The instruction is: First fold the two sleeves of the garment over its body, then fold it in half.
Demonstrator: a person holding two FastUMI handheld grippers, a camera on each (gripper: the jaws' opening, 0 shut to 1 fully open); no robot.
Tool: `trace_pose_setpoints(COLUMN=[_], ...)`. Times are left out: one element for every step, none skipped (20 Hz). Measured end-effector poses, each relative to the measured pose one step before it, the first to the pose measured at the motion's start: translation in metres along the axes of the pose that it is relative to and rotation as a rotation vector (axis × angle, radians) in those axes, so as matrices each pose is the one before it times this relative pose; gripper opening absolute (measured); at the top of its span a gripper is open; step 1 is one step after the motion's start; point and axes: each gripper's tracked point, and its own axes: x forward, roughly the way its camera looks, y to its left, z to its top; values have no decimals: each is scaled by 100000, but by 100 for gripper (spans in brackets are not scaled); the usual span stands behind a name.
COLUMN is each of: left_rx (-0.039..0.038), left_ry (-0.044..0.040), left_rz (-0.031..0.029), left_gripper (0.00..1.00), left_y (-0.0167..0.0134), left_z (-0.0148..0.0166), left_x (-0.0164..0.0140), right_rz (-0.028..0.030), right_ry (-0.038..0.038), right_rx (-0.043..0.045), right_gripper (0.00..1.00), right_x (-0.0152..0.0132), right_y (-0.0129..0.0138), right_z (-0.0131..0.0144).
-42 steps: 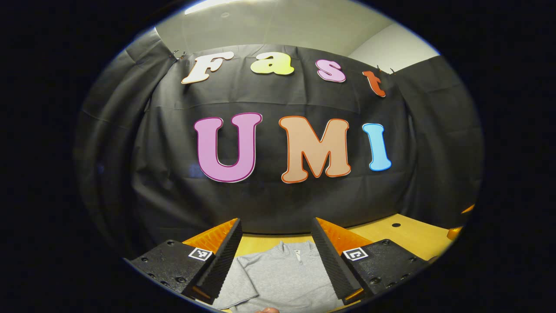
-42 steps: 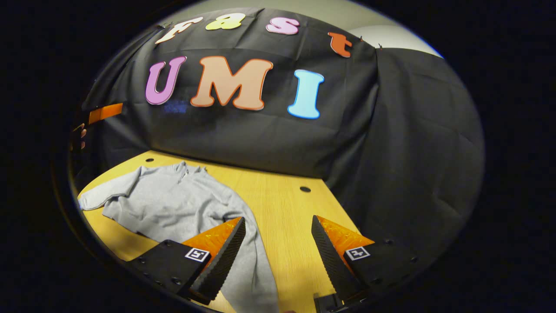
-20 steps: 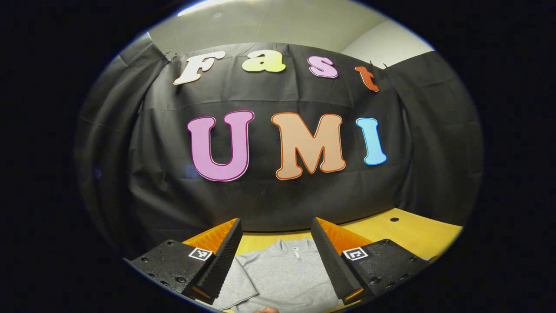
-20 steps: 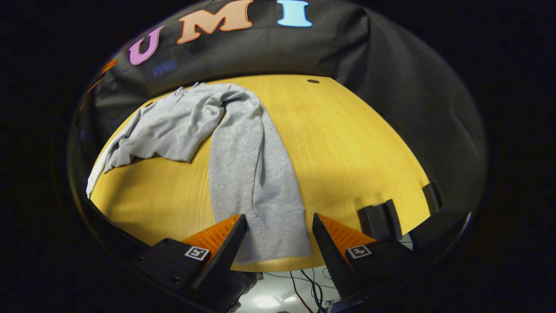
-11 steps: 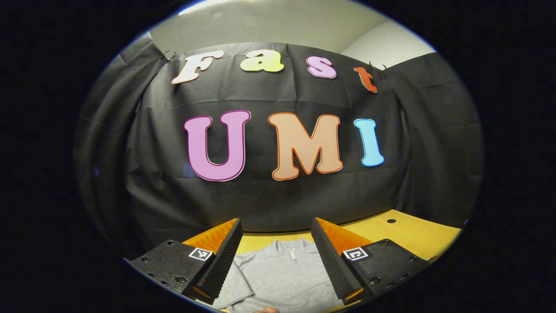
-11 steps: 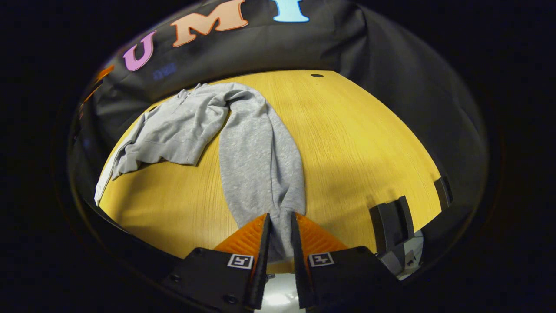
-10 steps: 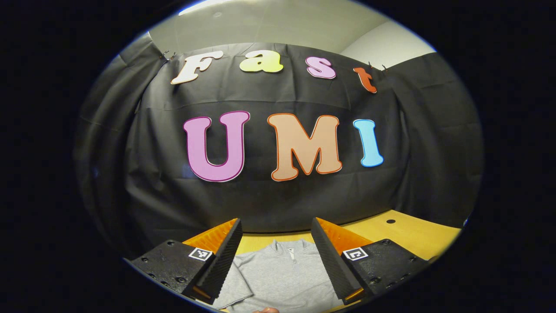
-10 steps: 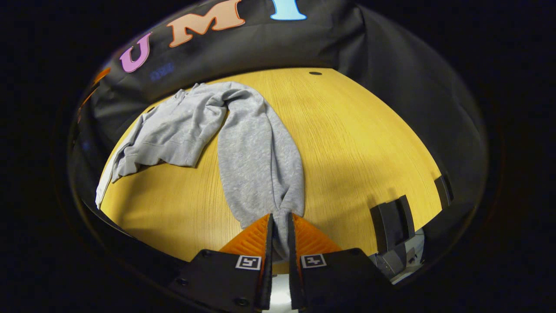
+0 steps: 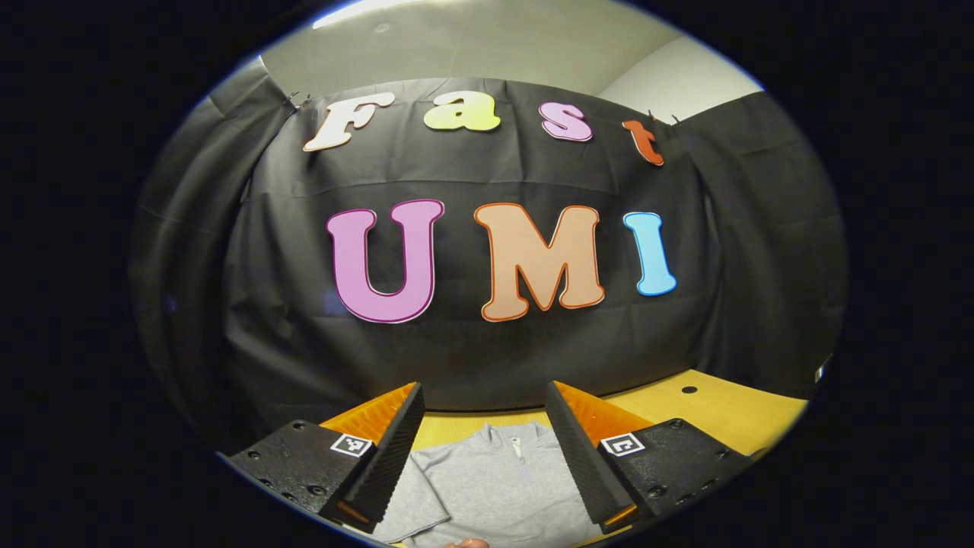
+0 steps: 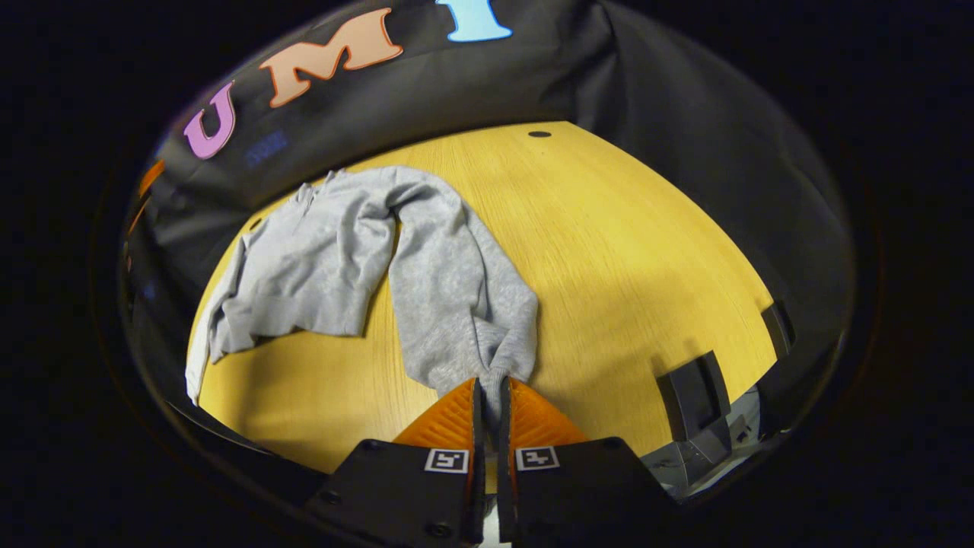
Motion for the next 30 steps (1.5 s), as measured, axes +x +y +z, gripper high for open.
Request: trace_pose_setpoints(left_rx=[-270,-213,-226,-148,-38,85,20,-1,62,120,161,135,129,251,278,367,300,247,229,82,8,198,164,-12,-24,-148,-379,-395,-241,-132], left_ry=[289,354,155,109,-37,69,-155,-197,-165,-150,-104,-13,111,98,96,238,263,478,656,476,415,628,422,410,763,522,359,438,442,492], left_rz=[287,474,444,395,559,598,862,955,1285,1349,1624,1735,1817,2041,2155,2365,2372,2298,2262,2155,1960,1888,1681,1569,1528,1571,1541,1479,1532,1645], left_gripper=[93,93,93,93,93,93,93,93,93,93,93,93,93,93,93,93,93,93,93,93,93,93,93,92,92,93,93,93,94,94], left_y=[186,161,251,197,309,313,421,372,581,646,764,798,833,920,1017,1073,1135,975,1027,1017,963,885,818,648,693,932,782,721,822,851], left_z=[-93,-91,-47,-82,58,-98,27,75,58,-27,36,-6,-47,-107,-21,-124,-86,-166,-220,-227,-72,-317,-184,-171,-229,-383,-79,-277,-205,-321], left_x=[38,20,-1,-137,-93,-20,-146,-15,-29,-138,-78,-218,-183,-213,-147,-198,-212,-114,-226,-145,-164,-259,-127,-121,-66,-212,-61,24,-100,-181], right_rz=[514,556,1091,1062,1293,1544,1504,1676,1546,2148,2104,1715,1841,2079,1897,2096,2022,1895,2060,1883,1675,1694,1867,1677,1410,1663,1567,1852,1886,1948], right_ry=[-2379,-2560,-2194,-2410,-2366,-1990,-2137,-1594,-1611,-1623,-922,-844,-663,-696,-492,-506,-104,-206,-87,-225,27,-215,-264,171,114,366,340,452,464,191], right_rx=[147,636,1066,1037,836,576,375,145,23,182,157,-243,-578,-816,-1186,-1128,-994,-800,-582,-608,-789,-733,-765,-1108,-1163,-1104,-1155,-874,-866,-1308], right_gripper=[4,8,8,8,8,8,9,9,8,8,8,8,9,8,8,8,8,8,8,8,8,8,9,9,8,8,8,8,8,8], right_x=[-244,-191,-50,-126,67,59,220,236,316,354,417,472,672,744,829,702,743,628,722,727,799,592,625,699,618,641,770,728,695,736], right_y=[150,325,529,546,615,721,718,831,890,1049,1032,898,1158,1270,1067,1082,1204,1106,1242,1089,1028,1092,1105,1089,1143,929,1178,1210,1313,1349], right_z=[1420,1511,1641,1423,1545,1370,1402,1151,1272,1123,1039,843,939,759,701,614,604,345,443,423,375,277,391,208,288,266,317,238,233,138])
